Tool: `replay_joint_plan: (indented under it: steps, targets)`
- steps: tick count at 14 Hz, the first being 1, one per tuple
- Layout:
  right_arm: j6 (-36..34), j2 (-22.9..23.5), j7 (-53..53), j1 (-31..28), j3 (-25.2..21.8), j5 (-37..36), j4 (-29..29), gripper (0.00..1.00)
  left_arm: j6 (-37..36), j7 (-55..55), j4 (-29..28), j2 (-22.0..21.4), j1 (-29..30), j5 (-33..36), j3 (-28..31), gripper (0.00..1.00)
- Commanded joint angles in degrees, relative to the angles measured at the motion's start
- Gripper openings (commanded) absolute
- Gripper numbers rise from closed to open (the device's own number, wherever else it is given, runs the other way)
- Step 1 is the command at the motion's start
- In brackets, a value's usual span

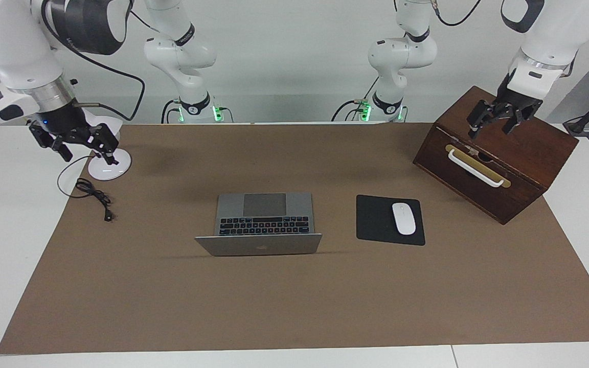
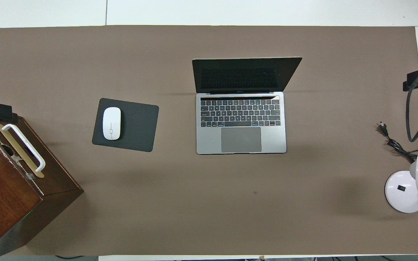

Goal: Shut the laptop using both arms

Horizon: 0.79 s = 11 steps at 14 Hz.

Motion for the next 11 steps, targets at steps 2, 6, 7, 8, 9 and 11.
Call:
replay_joint_plan:
  steps: [2, 6, 7, 8, 9, 11]
  targets:
    - [1.3, -0.6, -1.6, -0.8, 0.1, 0.2, -1.3, 0.92, -0.4, -0.2, 0.6, 0.3, -0.4, 0.2, 0.1, 1.0]
    - [3.9, 1.3, -2.0, -2.2, 0.2, 0.1, -0.4, 0.76, -0.4, -0.2, 0.6, 0.3, -0.4, 0.2, 0.1, 1.0]
    - [4.6, 2.1, -2.0, -2.5, 0.2, 0.2, 0.3, 0.66, -0.3, -0.1, 0.6, 0.3, -0.4, 0.2, 0.1, 1.0]
    - [5.2, 2.9, -2.0, -2.5, 0.2, 0.1, 0.4, 0.56, -0.3, -0.1, 0.5, 0.3, -0.4, 0.2, 0.1, 1.0]
    - [6.1, 3.9, -2.0, -2.6, 0.2, 0.1, 0.9, 0.47, -0.3, -0.1, 0.3, 0.3, -0.4, 0.2, 0.1, 1.0]
    - [9.4, 5.1, -2.1, -2.8, 0.1, -0.6, 1.0, 0.24, -0.1, 0.1, 0.3, 0.3, -0.5, 0.2, 0.2, 1.0]
